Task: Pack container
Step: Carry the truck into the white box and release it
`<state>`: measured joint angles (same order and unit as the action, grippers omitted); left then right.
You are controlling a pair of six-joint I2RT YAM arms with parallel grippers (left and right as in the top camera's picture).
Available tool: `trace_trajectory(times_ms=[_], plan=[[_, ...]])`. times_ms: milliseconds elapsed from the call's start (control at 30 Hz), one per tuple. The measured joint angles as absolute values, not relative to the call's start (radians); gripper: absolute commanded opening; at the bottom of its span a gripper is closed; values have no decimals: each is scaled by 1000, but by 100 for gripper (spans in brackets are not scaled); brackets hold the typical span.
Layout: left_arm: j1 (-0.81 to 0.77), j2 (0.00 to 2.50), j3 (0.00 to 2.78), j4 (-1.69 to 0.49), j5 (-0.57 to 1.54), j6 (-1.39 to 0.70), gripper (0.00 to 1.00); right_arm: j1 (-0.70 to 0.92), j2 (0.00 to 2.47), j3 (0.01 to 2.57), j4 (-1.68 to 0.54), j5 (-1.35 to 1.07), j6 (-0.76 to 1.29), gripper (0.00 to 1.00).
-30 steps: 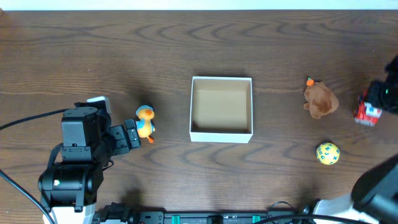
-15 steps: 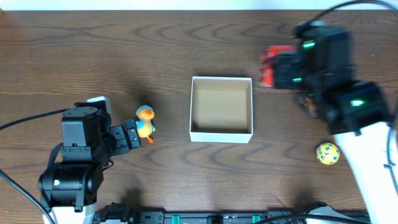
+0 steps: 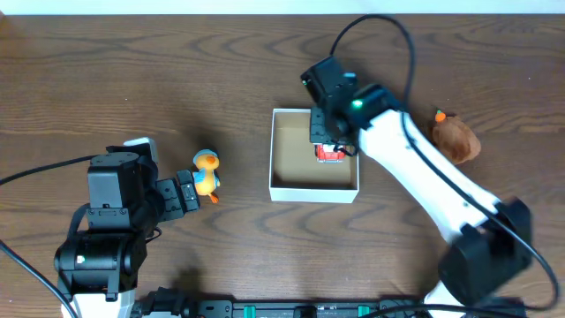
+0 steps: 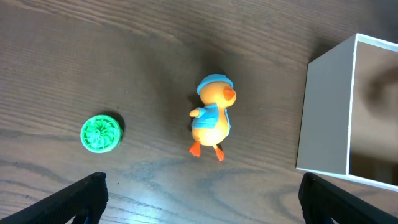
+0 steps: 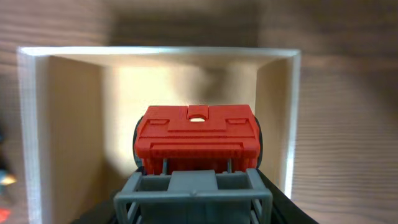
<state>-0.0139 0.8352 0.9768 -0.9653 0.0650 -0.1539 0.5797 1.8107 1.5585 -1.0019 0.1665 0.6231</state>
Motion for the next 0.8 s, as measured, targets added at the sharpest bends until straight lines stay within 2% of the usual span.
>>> trace_trajectory(times_ms=[367,433,467,600,800], plan=[[-14,835,977,-966,65,-154,98,534,2017,1559,-960,129,640,2],[-14,835,977,-967,65,-154,98,527,2028,1559,-961,124,640,24],[-14,835,977,-968,65,-154,98,523,2031,1559,-961,123,640,39],[-14,835,977,-969,65,-154,98,515,2032,1559,-961,123,640,50],[-14,835,977,-969,65,-154,98,514,2032,1559,-967,103,622,83]])
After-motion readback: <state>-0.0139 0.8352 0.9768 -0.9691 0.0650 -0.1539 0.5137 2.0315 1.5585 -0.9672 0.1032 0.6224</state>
